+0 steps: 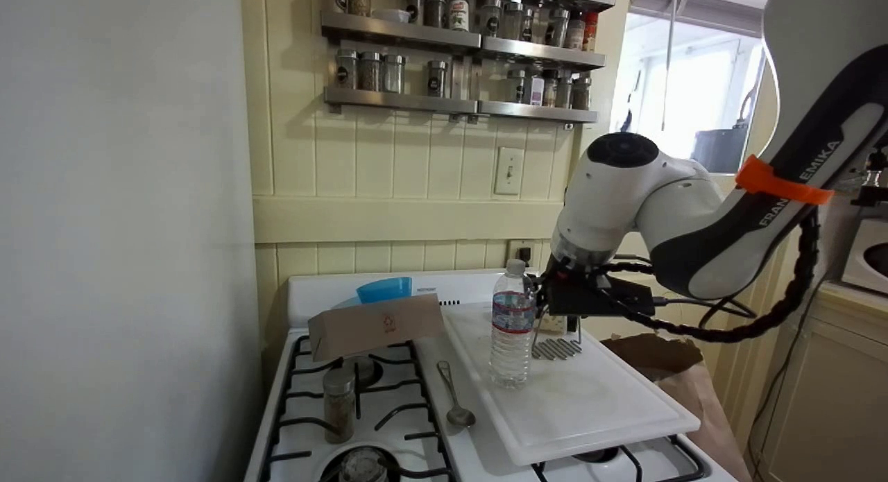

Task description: Lay the potato masher down

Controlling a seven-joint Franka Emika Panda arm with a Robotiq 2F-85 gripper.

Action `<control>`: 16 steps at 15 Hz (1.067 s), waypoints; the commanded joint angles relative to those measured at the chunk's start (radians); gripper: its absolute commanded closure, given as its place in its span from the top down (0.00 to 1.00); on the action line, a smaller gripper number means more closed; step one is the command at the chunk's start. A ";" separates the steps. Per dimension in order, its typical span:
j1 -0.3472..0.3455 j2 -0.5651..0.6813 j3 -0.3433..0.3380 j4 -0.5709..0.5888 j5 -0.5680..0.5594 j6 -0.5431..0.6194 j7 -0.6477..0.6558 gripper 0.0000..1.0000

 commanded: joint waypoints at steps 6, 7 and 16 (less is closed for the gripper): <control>-0.006 0.136 0.002 0.080 -0.106 -0.022 0.121 0.10; -0.003 0.140 0.002 0.080 -0.101 -0.023 0.120 0.03; 0.024 0.058 0.021 0.053 -0.067 -0.003 0.127 0.01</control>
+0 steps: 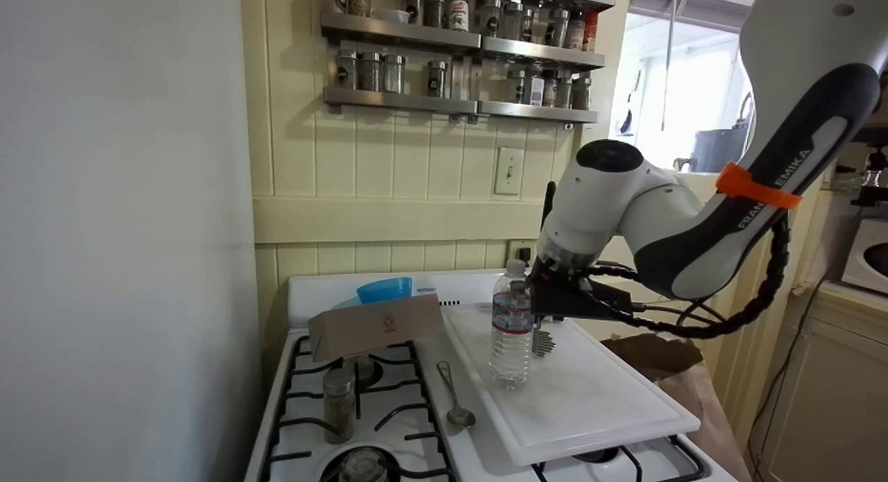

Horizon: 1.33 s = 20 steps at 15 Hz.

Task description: Lay the potato masher down

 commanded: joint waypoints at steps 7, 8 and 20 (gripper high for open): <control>0.040 -0.222 0.021 -0.040 0.029 -0.045 0.047 0.01; 0.041 -0.229 0.019 -0.040 0.034 -0.051 0.042 0.01; 0.059 -0.324 0.024 -0.077 0.036 -0.186 0.083 0.01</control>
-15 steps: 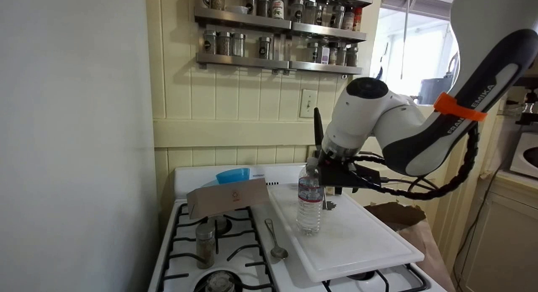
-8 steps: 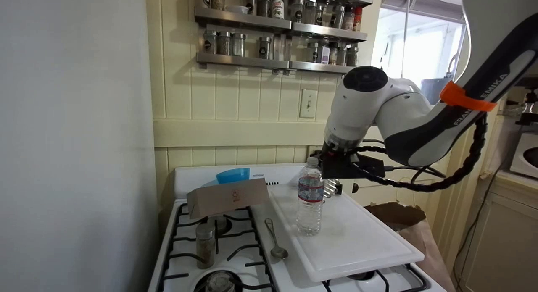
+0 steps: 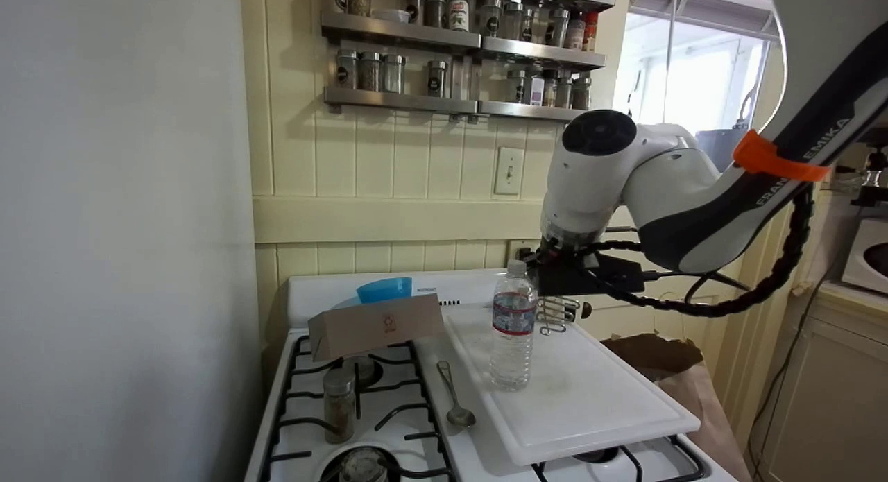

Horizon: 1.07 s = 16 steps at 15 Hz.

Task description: Lay the potato masher down

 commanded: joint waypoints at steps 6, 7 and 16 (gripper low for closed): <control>0.036 -0.120 0.017 -0.054 0.010 -0.093 0.027 0.01; 0.047 -0.115 0.018 -0.063 0.035 -0.116 -0.001 0.01; 0.436 -0.103 -0.185 -0.159 0.160 -0.466 -0.183 0.01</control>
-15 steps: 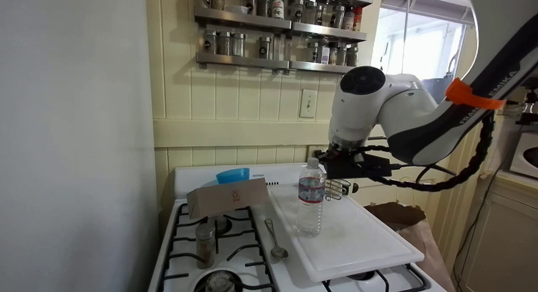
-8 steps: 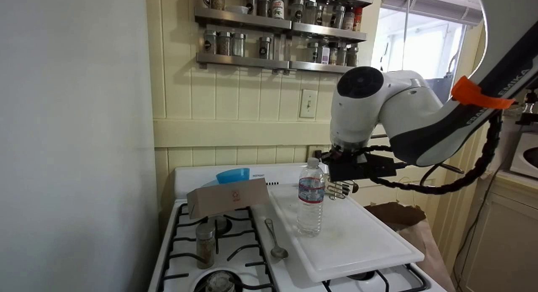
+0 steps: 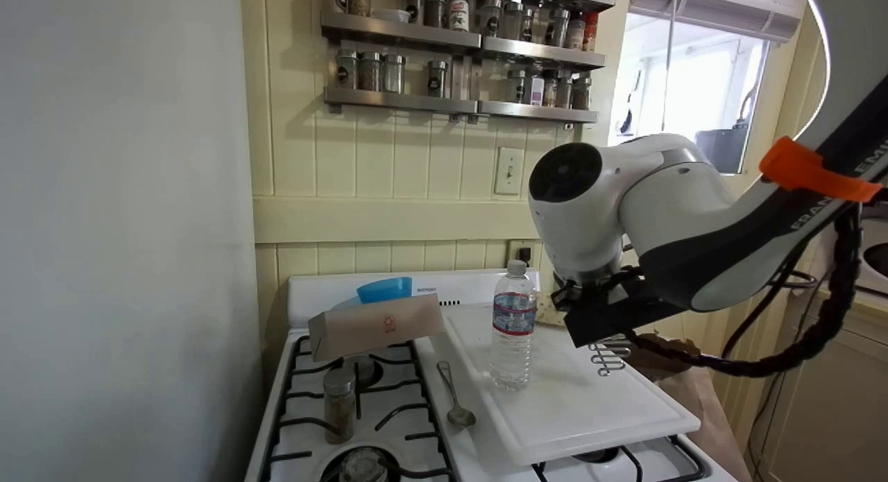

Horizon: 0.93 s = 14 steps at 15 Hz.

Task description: Lay the potato masher down

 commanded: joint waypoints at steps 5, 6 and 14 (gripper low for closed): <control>0.481 0.034 -0.360 -0.002 -0.068 -0.207 -0.015 0.01; 0.508 0.055 -0.388 0.011 -0.095 -0.210 -0.024 0.01; 0.609 0.231 -0.534 0.137 -0.314 -0.209 -0.126 0.01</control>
